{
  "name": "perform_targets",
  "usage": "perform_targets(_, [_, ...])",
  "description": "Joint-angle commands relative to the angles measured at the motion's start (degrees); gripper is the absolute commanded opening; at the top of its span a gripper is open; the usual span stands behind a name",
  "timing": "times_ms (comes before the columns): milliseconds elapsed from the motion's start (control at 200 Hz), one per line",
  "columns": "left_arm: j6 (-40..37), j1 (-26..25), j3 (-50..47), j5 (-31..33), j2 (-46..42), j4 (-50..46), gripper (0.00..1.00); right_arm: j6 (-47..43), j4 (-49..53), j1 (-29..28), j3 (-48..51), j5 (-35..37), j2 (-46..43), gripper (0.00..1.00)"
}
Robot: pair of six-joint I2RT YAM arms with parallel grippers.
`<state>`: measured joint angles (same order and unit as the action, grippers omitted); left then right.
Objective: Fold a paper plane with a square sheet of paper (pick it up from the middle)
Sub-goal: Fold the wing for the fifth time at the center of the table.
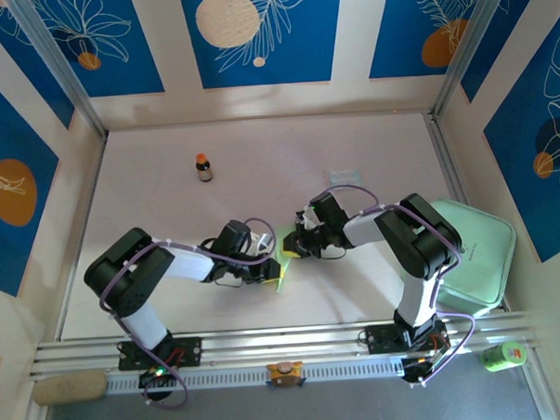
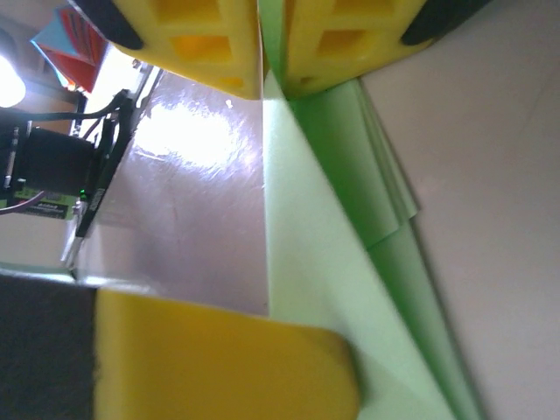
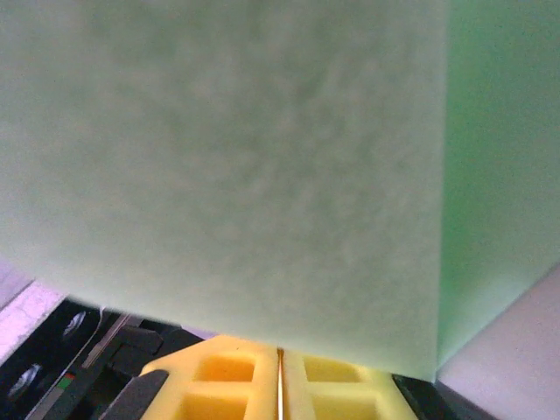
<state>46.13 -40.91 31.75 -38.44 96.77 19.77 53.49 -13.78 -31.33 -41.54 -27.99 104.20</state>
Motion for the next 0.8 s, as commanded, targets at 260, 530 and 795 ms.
perform_targets(260, [-5.07,-0.62,-0.77,2.78,-2.26,-13.52,0.15,1.61,6.57,-1.19,1.14,7.4,2.32,0.1])
perform_targets(530, [-5.43,-1.02,-1.91,2.84,-3.52,-14.58,0.11,1.9,6.92,-1.46,1.13,8.28,2.5,0.1])
perform_targets(795, [-4.69,-1.27,-3.15,1.76,-4.4,-13.79,0.04,2.39,6.91,-1.71,1.61,9.09,2.5,0.09])
